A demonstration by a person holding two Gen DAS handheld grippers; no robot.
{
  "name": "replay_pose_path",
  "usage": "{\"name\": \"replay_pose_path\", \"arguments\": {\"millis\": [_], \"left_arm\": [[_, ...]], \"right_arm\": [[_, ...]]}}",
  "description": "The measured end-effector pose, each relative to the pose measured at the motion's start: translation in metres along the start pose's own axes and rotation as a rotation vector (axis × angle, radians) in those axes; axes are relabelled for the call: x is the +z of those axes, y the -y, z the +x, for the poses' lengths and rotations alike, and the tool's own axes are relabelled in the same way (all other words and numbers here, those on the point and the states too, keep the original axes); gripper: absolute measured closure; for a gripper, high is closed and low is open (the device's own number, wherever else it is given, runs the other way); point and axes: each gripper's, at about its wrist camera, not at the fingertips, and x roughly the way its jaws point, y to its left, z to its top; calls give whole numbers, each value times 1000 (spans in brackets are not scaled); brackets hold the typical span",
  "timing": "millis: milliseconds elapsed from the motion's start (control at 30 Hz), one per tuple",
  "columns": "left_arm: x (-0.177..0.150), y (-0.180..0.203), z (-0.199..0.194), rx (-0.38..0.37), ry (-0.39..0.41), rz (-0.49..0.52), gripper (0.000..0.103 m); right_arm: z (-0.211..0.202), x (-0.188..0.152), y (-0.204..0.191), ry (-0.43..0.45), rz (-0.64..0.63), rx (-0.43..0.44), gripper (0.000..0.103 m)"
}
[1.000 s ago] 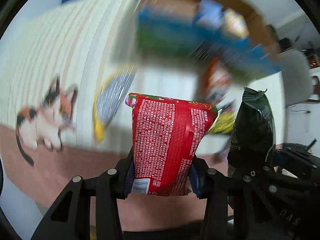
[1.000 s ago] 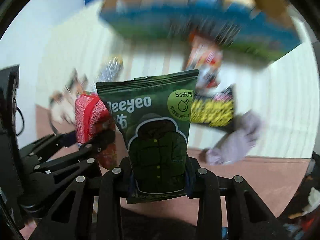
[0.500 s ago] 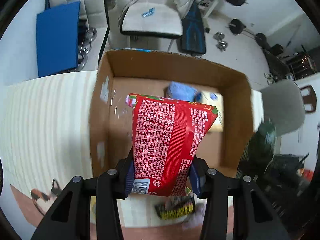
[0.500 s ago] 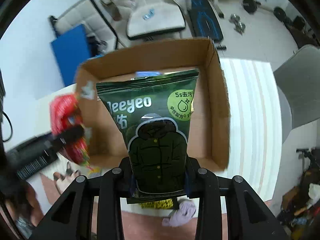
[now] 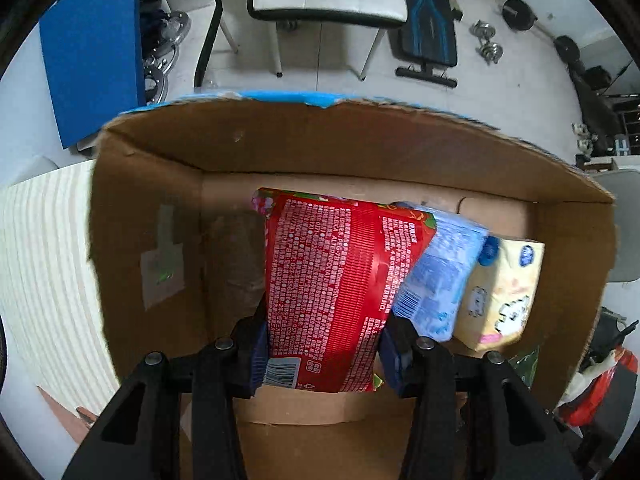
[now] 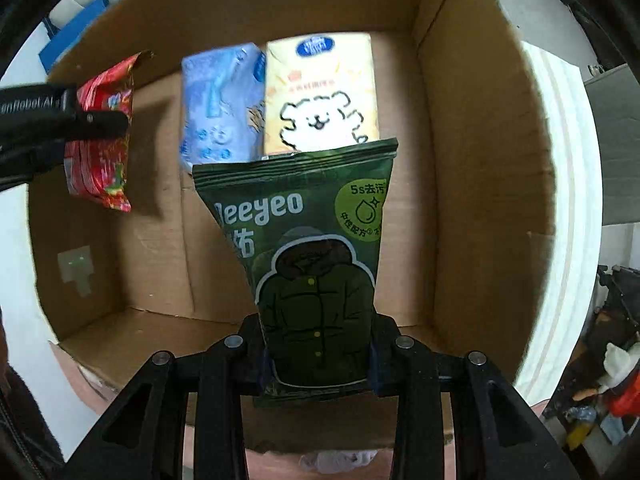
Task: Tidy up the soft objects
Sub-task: 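Lower both packs into the box beside the pouch and open both tools, then grasp the yellow sponge with left tool while right tool reaches the grey sock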
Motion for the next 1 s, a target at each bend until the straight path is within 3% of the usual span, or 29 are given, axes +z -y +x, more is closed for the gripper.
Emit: {"name": "replay_pose_path", "arguments": {"millis": [100, 133, 167, 233, 333, 367, 667, 1000], "left_arm": [[3, 0, 4, -17, -39, -16, 50], [4, 0, 4, -37, -40, -9, 46], [4, 2, 2, -49, -30, 2, 38], [2, 1, -6, -60, -10, 7, 30], [-4, 1, -17, -68, 31, 10, 14], [-7, 1, -20, -70, 44, 10, 9], [-51, -5, -55, -48, 164, 19, 3], [-119, 3, -91, 49, 320, 50, 3]], "right_arm": [[7, 6, 1, -24, -3, -21, 64], [7, 8, 2, -28, -7, -22, 56], [11, 12, -2, -30, -8, -20, 33], [3, 13, -2, -14, -15, -2, 10], [-14, 13, -7, 27, -44, -31, 8], [-17, 12, -8, 35, -46, -30, 3], [-50, 9, -13, 133, -57, -22, 0], [-67, -17, -20, 251, -122, -1, 0]]}}
